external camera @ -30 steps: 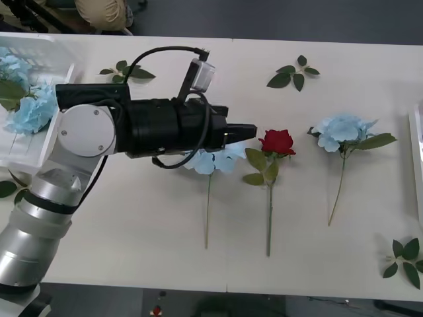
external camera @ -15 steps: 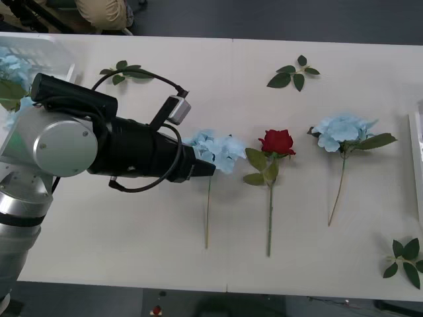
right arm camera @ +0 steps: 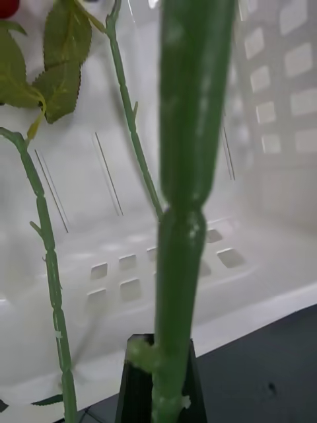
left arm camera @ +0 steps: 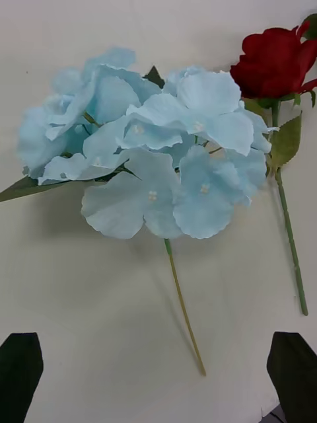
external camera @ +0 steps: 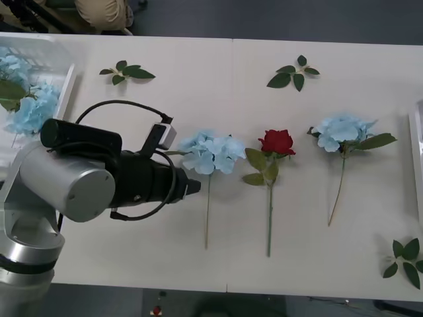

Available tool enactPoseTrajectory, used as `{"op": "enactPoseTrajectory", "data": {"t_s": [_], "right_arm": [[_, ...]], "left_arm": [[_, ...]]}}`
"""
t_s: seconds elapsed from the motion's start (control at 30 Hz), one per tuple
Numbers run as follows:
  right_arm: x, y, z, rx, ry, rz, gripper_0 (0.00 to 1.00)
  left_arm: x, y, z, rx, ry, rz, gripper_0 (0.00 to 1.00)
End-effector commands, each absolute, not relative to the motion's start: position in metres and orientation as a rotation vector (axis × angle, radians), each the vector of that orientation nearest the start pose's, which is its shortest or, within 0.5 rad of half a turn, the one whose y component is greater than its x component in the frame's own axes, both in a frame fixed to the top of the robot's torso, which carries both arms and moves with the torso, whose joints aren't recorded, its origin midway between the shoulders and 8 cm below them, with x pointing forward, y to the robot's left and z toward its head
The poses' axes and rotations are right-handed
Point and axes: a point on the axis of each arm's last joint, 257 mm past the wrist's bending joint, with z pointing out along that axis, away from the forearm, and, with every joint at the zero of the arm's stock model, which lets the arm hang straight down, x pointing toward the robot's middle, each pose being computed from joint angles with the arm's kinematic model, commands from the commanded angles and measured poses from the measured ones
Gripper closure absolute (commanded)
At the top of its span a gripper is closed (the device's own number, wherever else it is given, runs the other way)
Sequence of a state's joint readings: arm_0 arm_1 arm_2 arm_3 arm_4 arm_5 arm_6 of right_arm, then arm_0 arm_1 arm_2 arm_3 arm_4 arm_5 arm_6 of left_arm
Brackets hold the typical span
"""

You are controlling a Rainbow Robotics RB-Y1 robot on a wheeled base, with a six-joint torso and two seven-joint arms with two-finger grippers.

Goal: Put the red flowers into the right box and the blue flowers into the left box

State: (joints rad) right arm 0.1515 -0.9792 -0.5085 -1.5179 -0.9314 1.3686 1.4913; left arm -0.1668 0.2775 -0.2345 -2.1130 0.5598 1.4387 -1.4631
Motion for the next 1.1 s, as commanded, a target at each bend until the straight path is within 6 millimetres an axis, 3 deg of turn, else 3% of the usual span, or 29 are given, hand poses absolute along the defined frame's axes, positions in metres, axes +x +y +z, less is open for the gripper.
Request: {"op": "enactPoseTrajectory", "data": {"t_s": [0.03,0.13,0.37,0.57,0.8,1.1], "right_arm": [[0.339,-0.639,-0.22,0.647,2.564,-0.155,1.0],[0.343,-0.644,-0.219,0.653,2.545,-0.153,0.97],[0.348,-0.65,-0.215,0.647,2.52,-0.158,0.45],[0.36,-0.641,-0.213,0.572,2.542,-0.158,0.36],[0.394,-0.587,-0.203,0.419,2.571,-0.061,0.33],[0.431,-0.481,-0.199,0.376,2.581,0.086,0.32]], "left_arm": [[0.419,0.054,-0.245,0.529,2.35,-0.464,0.0],[0.43,0.048,-0.255,0.511,2.332,-0.443,0.0],[0.454,0.032,-0.285,0.492,2.314,-0.427,0.0],[0.469,0.027,-0.296,0.493,2.331,-0.408,0.0],[0.489,0.026,-0.299,0.524,2.344,-0.35,0.0],[0.507,0.026,-0.318,0.558,2.353,-0.277,0.0]]}}
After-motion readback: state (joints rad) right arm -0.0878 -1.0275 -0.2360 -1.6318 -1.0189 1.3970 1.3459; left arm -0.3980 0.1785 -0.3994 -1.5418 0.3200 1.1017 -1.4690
